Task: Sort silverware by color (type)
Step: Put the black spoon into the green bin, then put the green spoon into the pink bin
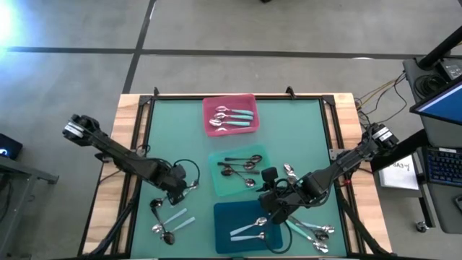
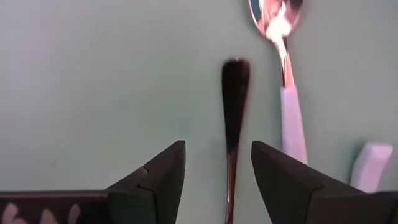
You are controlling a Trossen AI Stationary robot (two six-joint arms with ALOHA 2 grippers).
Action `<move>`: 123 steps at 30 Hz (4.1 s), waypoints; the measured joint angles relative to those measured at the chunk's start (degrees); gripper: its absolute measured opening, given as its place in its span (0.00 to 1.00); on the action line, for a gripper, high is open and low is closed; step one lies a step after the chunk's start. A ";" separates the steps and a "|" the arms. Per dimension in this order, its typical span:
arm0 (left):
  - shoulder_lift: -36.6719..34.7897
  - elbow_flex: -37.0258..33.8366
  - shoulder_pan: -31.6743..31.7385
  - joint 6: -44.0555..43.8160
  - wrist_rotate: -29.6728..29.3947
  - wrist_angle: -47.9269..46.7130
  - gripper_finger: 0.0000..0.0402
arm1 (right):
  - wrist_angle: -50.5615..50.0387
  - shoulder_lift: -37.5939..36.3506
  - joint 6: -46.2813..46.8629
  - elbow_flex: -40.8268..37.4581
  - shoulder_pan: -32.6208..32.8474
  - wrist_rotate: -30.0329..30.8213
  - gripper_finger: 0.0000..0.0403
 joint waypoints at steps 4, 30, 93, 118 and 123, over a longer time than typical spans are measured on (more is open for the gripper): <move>0.05 -0.11 -1.15 -0.46 2.15 -0.80 0.42 | -0.01 0.00 0.00 0.00 0.00 -0.02 0.33; 8.44 0.04 -5.09 -9.92 4.78 -1.83 0.18 | -0.02 0.00 0.00 0.00 0.00 -0.02 0.33; 19.76 22.95 20.23 37.78 -12.30 36.41 0.19 | -0.02 0.00 0.00 0.00 0.00 0.00 0.33; 0.80 5.21 -0.08 5.39 -3.49 36.52 0.40 | -0.02 0.00 0.00 0.00 0.00 -0.02 0.33; 0.46 4.23 -6.92 -1.28 -4.88 35.25 0.40 | -0.01 0.00 0.00 0.00 0.00 0.01 0.33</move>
